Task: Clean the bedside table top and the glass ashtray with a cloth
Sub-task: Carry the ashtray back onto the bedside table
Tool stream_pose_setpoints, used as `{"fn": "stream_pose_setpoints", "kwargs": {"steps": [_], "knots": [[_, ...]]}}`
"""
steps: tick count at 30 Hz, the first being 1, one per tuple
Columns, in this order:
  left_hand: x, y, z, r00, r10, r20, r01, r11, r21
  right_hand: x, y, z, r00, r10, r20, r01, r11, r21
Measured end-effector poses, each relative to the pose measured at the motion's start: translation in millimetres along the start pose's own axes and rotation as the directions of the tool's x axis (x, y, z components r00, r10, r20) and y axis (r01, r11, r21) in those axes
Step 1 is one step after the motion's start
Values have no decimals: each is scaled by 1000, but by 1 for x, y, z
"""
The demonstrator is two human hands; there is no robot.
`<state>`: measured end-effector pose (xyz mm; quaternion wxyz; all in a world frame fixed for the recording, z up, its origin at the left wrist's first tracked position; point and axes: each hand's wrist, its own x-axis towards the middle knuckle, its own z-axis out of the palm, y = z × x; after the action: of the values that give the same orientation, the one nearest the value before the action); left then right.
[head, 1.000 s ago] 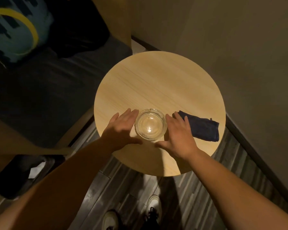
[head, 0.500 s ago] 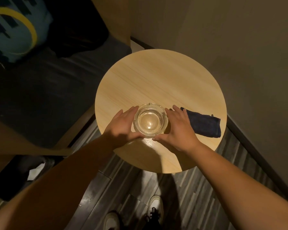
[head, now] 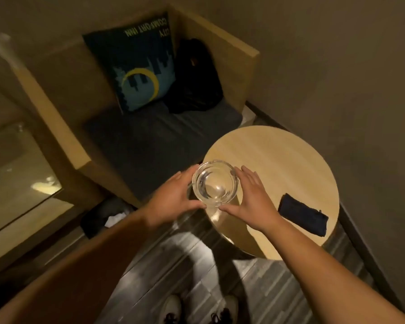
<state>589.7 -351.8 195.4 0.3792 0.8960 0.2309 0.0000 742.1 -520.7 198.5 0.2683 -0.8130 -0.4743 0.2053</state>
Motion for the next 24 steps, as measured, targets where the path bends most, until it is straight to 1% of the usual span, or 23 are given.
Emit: {"fn": "stream_pose_setpoints", "kwargs": {"steps": [3, 6, 9, 11, 14, 18, 24], "knots": [[-48, -6, -33, 991, -81, -104, 76, 996, -52, 11, -47, 10, 992, -109, 68, 111, 993, -29], [-102, -27, -59, 961, -173, -216, 151, 982, -112, 22, -100, 30, 964, -210, 164, 218, 975, -36], [-157, -48, -87, 911, -279, -303, 247, 959, -139, 27, -155, 59, 916, -317, 245, 333, 943, -23], [-195, -68, -101, 878, -343, -334, 313, 939, -141, 29, -192, 82, 881, -378, 286, 400, 916, -22], [-252, -103, -121, 808, -428, -404, 398, 903, -160, 31, -250, 120, 821, -461, 338, 491, 871, -4], [-326, -143, -152, 726, -482, -491, 436, 874, -214, 29, -325, 181, 745, -521, 417, 560, 828, 34], [-422, -217, -199, 667, -551, -502, 466, 834, -295, 27, -429, 269, 678, -567, 467, 597, 796, 99]]}}
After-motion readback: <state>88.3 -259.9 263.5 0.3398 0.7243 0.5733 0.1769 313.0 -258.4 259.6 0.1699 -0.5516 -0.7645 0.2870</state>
